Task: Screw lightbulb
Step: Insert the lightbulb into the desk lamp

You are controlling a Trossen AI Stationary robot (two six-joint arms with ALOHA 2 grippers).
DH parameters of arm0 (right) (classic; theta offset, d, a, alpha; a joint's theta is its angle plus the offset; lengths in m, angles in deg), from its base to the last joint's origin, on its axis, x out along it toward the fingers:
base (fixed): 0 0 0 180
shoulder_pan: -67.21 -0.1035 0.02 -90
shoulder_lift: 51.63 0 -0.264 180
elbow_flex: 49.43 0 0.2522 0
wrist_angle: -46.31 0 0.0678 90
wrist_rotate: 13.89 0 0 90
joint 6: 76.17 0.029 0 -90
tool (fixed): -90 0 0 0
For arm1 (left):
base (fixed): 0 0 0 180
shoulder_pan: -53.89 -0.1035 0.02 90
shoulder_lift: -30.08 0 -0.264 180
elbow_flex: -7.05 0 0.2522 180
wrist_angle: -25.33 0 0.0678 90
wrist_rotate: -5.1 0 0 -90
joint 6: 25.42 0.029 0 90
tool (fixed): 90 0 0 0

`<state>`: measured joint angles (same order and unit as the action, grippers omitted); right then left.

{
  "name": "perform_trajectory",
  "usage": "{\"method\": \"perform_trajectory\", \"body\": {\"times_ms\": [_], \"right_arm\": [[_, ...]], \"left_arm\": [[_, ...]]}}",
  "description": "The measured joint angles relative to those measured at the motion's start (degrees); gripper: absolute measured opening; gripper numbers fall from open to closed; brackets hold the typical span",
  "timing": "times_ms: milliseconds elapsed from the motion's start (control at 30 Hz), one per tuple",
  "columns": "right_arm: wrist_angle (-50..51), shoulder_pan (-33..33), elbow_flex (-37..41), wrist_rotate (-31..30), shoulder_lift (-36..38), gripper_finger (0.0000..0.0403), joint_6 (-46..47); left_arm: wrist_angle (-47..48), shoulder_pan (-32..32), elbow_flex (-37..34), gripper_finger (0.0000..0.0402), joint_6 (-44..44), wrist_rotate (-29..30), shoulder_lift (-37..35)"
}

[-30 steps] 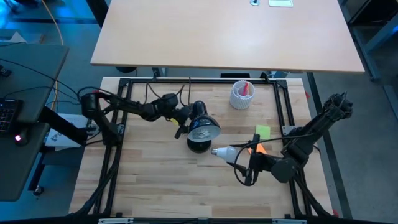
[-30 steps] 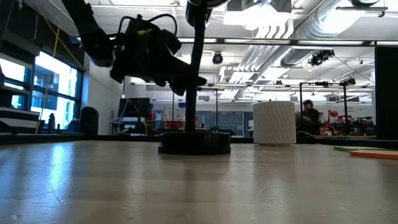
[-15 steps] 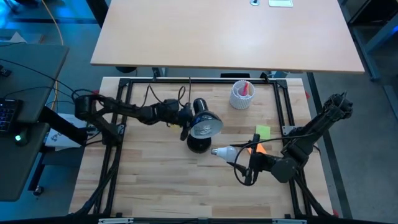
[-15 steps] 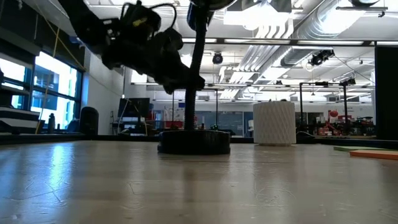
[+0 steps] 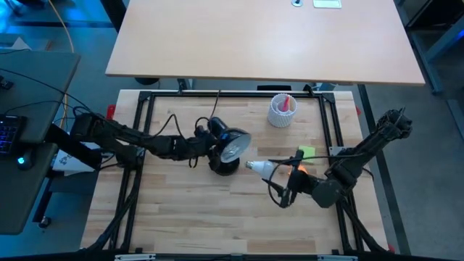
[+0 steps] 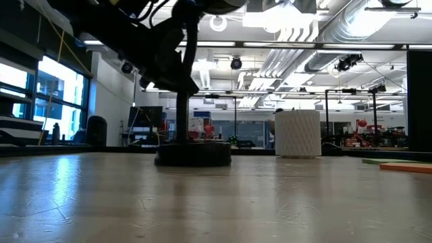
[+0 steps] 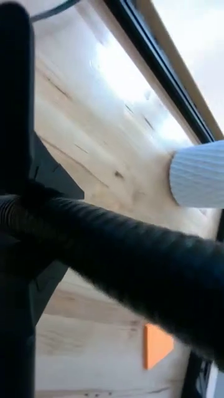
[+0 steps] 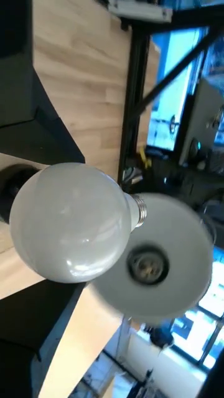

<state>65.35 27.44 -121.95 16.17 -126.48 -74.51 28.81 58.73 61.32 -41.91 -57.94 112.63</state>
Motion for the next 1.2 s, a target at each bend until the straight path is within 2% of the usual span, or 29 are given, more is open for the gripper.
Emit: {"method": "perform_trajectory", "body": {"times_ms": [167, 267, 400, 500, 600, 767, 867, 1033, 1100, 1200], "right_arm": [[-1.6, 3.3, 0.0, 0.8, 0.0, 0.0281, -0.3], [-3.2, 5.2, 0.0, 5.0, 0.0, 0.0281, -1.5], [-4.5, 6.5, 0.0, 7.7, 0.0, 0.0281, -2.9], [-6.1, 6.5, 0.0, 9.4, 0.0, 0.0281, -4.2], [-8.4, 6.5, 0.0, 13.6, -0.1, 0.0281, -4.5], [-15.6, 8.3, -0.4, 15.0, -2.3, 0.0281, -4.3], [-14.4, 8.5, -3.4, 14.1, -4.8, 0.0281, -4.9], [-2.8, 8.7, -11.3, 10.2, -8.4, 0.0281, -2.1], [2.7, 9.0, -14.2, 9.8, -9.7, 0.0281, 1.9], [11.0, 9.2, -17.8, 9.0, -11.0, 0.0281, 8.3]], "left_arm": [[3.8, 1.3, 0.0, 0.0144, -0.2, -1.9, -1.2], [9.8, 1.3, 0.1, 0.0181, -1.6, -2.6, -3.5], [17.4, 0.3, 0.0, 0.0223, -3.4, -2.4, -8.7], [21.1, 0.0, 0.0, 0.0239, -2.5, -2.4, -13.5], [21.1, -0.3, 0.0, 0.0242, 1.9, -2.1, -17.9], [24.7, -6.6, -0.4, 0.0243, 6.4, -13.4, -25.7], [20.3, -11.2, -1.8, 0.0243, 10.7, -19.5, -30.2], [1.8, -23.0, -7.1, 0.0243, 13.0, -40.9, -32.0], [-5.4, -27.2, -9.4, 0.0243, 12.7, -46.4, -30.3], [-18.6, -32.7, -11.5, 0.0243, 11.4, -59.7, -25.8]]}}
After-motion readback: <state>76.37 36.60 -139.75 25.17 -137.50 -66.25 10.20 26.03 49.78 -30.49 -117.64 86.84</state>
